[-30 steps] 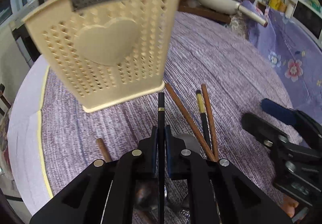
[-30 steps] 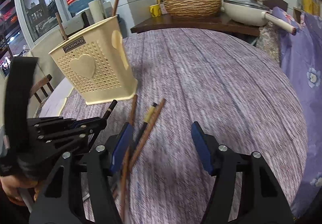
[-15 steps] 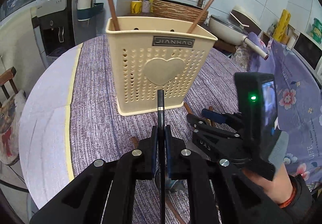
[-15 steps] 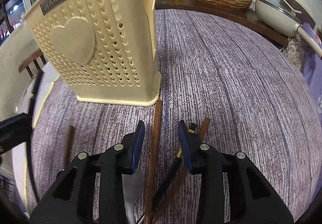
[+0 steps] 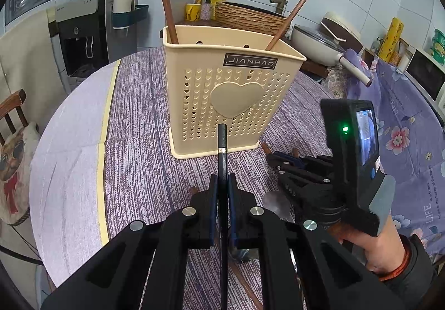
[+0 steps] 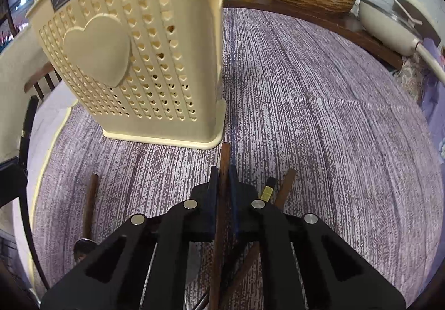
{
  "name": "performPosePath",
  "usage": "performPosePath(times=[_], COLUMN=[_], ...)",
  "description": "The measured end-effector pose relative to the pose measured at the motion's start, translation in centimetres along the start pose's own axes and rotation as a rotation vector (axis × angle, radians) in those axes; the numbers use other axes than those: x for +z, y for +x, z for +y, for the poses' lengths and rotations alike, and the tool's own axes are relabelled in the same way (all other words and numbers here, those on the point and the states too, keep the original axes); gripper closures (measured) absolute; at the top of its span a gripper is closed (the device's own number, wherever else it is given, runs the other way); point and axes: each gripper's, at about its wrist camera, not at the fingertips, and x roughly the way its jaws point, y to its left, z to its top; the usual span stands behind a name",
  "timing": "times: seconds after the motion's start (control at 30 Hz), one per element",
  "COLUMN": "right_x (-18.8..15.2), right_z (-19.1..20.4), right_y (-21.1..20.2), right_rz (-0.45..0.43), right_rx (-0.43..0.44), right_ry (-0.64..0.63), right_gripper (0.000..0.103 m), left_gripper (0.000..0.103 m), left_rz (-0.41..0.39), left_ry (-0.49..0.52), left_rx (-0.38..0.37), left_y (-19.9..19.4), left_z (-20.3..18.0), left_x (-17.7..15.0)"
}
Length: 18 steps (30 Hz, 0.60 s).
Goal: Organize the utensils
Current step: 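Carry both chopsticks over the holder and lower them into it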
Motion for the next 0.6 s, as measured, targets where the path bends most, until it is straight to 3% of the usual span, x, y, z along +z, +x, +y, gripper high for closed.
performPosePath(times=[0.17,0.6], right_x=[0.0,-0.5], right_z=[-1.2,-4.5], right_y=[-3.0,-15.4], right_rz=[-0.07,-0.261], right_rx=[0.035,0.154], right_ry=[0.021,0.057], right_gripper=[0.095,0.095], left_gripper=[0.095,0.095], left_rz=[-0.008,-0.101], left_ry=[-0.004,-0.012], left_rx=[0.004,0.015], left_y=[-0.4,-4.4], left_z=[0.3,1.0], left_x=[0.0,0.5])
